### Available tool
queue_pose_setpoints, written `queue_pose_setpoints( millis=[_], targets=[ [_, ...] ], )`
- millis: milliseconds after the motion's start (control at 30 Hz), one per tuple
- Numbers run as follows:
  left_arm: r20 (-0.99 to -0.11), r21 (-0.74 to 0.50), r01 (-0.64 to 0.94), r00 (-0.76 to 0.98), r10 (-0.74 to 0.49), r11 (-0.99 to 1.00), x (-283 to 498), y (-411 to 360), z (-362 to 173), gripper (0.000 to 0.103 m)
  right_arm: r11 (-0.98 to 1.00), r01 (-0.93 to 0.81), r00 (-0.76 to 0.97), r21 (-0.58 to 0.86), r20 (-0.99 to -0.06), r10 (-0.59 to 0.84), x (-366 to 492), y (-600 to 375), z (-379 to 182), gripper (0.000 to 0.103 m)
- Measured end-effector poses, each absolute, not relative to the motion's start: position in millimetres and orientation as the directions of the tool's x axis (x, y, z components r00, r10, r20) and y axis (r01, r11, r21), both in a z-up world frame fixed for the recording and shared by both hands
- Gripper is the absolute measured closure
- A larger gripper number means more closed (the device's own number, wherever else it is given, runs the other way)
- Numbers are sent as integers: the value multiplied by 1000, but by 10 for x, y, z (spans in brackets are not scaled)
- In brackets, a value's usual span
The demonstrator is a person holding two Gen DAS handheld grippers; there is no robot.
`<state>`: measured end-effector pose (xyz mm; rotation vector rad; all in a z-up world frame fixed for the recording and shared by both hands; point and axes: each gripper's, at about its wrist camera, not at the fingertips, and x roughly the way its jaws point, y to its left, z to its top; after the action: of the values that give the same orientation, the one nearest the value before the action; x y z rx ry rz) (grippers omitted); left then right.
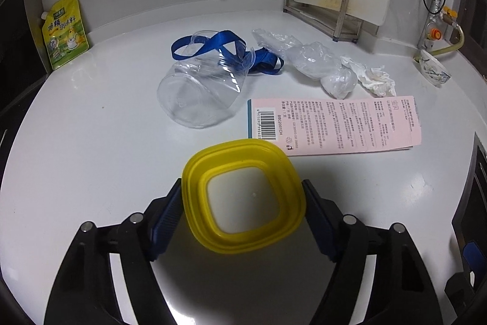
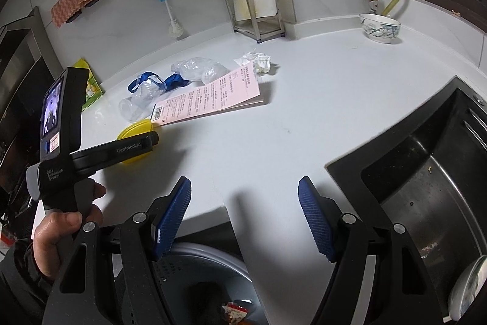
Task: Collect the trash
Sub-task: 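Grasp the yellow lid with the left tool while the right tool grasps the pink receipt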
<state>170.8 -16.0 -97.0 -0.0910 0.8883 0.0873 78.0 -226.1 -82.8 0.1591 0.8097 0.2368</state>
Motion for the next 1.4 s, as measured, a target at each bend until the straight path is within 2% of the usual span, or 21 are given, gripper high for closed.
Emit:
queue_pose_setpoints(
  millis=[300,600,700,767,967,1400],
  targets=[
    [-772,-41,-75,635,16,996,1631,6,-870,31,959,-244,638,147,-720,273,1133,-2051,-733,33],
    [-775,-24,-52,631,14,998,1484,168,-835,31,831,-556,554,-5,-748,366,1822,-1640,-569,33],
    [-776,-33,-52,631,7,998,1456,209,-828,31,771,-637,502,-17,-768,398,2029,-1499,-568,33],
    [-774,-34,-54,634,8,998,1439,233,-823,31,736,-674,489,-57,-781,388,2129,-1399,-588,28],
    [-777,-52,-58,630,-4,997,1417,296,-830,31,643,-749,468,-164,-817,337,2382,-1199,-674,28],
    [-787,-79,-76,617,-15,994,1450,377,-876,31,590,-800,329,-109,-902,279,2662,-1196,-940,28]
  ],
)
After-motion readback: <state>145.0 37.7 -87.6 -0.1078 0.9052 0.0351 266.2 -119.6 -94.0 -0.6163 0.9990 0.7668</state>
